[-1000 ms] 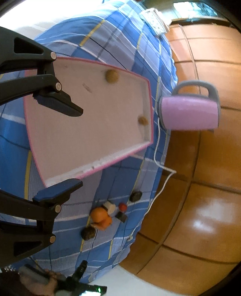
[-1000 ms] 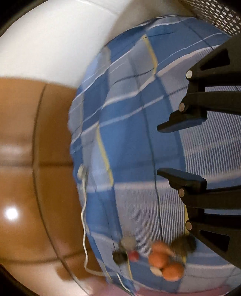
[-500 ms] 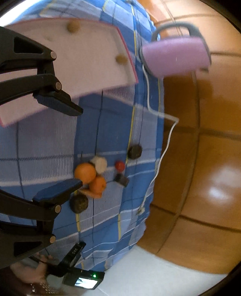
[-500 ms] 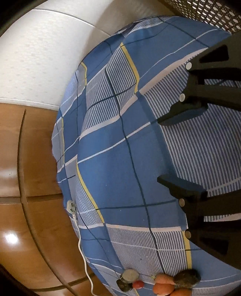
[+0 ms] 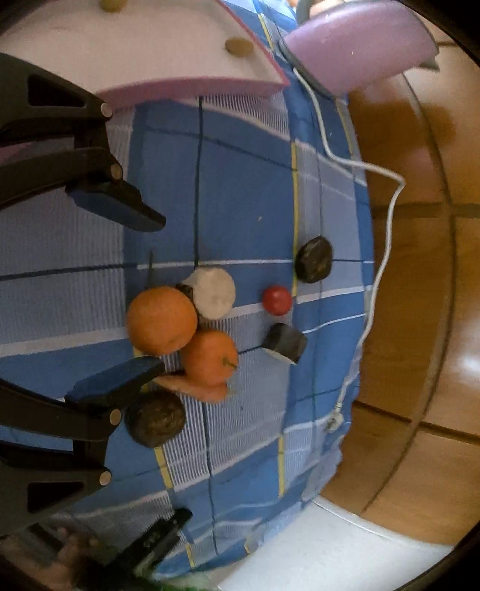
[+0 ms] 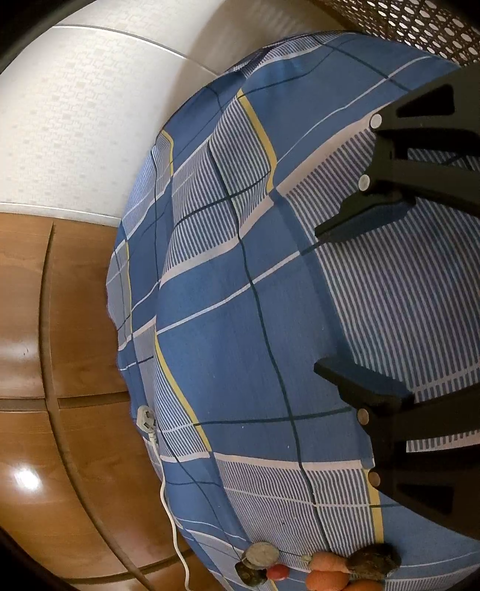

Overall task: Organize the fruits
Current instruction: 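Move the left tool to the orange and grasp it, then carry the orange into the tray and open the left gripper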

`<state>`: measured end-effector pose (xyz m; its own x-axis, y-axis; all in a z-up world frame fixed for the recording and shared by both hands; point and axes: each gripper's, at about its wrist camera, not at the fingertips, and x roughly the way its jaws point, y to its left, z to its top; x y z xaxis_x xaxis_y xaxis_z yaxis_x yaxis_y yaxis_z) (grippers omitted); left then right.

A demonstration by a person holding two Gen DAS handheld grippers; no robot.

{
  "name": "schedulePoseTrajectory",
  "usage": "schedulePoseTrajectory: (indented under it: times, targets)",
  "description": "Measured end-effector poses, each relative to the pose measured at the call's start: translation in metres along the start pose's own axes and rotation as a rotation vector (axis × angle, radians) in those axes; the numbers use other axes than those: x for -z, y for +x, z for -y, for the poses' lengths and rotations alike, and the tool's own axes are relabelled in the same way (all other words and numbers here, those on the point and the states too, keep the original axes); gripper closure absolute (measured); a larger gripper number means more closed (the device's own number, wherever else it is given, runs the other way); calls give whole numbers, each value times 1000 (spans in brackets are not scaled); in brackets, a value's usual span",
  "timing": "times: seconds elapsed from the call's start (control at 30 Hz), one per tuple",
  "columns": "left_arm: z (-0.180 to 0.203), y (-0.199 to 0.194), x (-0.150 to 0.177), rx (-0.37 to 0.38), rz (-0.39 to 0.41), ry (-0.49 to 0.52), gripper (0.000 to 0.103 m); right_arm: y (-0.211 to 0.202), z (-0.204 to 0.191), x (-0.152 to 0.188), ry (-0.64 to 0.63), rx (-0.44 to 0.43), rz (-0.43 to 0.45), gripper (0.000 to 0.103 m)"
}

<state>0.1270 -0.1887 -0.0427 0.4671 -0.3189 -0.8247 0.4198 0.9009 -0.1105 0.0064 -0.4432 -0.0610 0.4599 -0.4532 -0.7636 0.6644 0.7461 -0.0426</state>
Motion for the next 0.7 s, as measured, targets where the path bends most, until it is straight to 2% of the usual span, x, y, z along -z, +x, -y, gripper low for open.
schedulePoseTrajectory:
  times: [0.03,0.07,0.13,0.27,0.43,0.7]
  targets:
    - [0,5,-1,50,-9,-4,41,0,0,0,0,0,0,37]
    - [2,7,-1,48,0,1,43,0,0,0,1,0,0,37]
    - [5,2,-2,65,32,19,63,0,0,0,1,0,0,37]
    - [4,-9,-1,86,44,18,64,0,0,1,1,0,2,37]
    - [-4,-36,11,99,98,3,65,1,0,0,1,1,4,37]
    - [-44,-95,25,-19,232,-73,64,1,1,0,0,3,5,37]
